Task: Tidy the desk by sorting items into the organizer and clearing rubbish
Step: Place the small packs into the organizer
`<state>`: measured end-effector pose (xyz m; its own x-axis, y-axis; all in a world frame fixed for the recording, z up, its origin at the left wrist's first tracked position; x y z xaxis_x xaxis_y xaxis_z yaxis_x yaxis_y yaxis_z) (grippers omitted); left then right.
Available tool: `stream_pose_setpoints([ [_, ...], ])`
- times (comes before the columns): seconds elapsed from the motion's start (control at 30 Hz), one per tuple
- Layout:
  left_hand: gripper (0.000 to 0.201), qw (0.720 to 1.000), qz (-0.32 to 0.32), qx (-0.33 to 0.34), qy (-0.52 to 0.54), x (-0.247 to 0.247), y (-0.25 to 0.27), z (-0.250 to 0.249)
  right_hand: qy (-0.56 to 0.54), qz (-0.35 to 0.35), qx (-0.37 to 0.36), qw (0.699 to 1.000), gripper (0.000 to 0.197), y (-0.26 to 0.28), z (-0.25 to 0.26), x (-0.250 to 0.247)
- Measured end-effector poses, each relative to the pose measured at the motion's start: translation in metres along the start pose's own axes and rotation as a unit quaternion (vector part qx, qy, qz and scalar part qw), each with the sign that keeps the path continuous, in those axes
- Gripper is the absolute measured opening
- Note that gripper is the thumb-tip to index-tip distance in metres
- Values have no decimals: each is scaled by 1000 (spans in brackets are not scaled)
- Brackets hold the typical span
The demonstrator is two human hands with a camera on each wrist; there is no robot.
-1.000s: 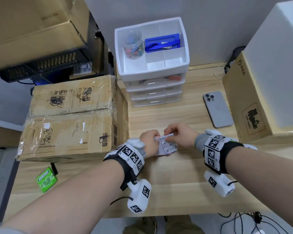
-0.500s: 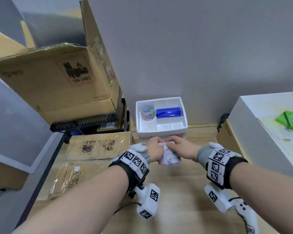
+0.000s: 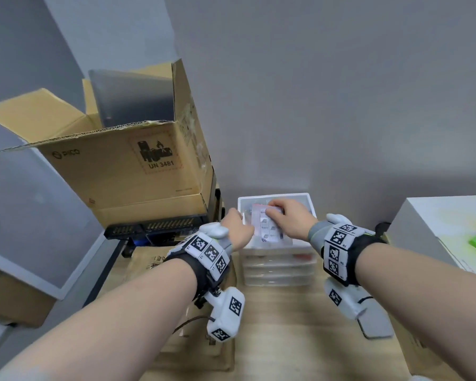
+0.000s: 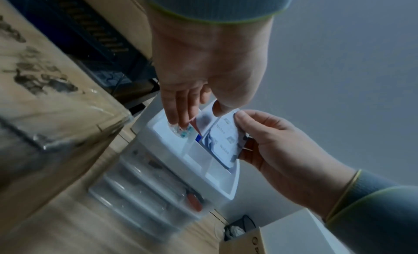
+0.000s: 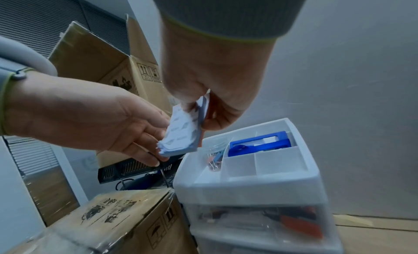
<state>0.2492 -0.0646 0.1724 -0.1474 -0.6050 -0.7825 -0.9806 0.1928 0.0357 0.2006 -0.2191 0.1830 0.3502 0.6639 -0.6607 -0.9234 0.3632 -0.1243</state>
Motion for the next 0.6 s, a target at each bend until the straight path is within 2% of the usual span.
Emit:
stream_pose_setpoints([
  [0.17,30,998,14,-12,-55,3,-14,27,37,-2,-27,999,25,-27,-8,29],
  [0.3,34,998,45,23,-45,15,-21,32,99,21,-78,992,26,-36,-15,53],
  [0.43,41,998,51,44,-15,21,-27,31,220,-21,-144,964,34,-37,-18,66],
  [0.6,45,997,53,54,4,27,-31,32,294,-26,-167,941,41,-37,-29,76],
])
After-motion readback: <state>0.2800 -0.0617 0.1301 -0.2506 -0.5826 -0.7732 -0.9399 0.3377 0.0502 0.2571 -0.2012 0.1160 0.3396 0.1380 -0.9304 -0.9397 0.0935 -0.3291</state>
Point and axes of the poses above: each hand's wrist, its own y-axis away from the middle knuckle, its own x-axis out of the palm, z = x × y, the point moved 7 cm from there along -y, towards the middle knuckle, and after that the axes turned 12 degrees about -z, right-handed, at the moved point
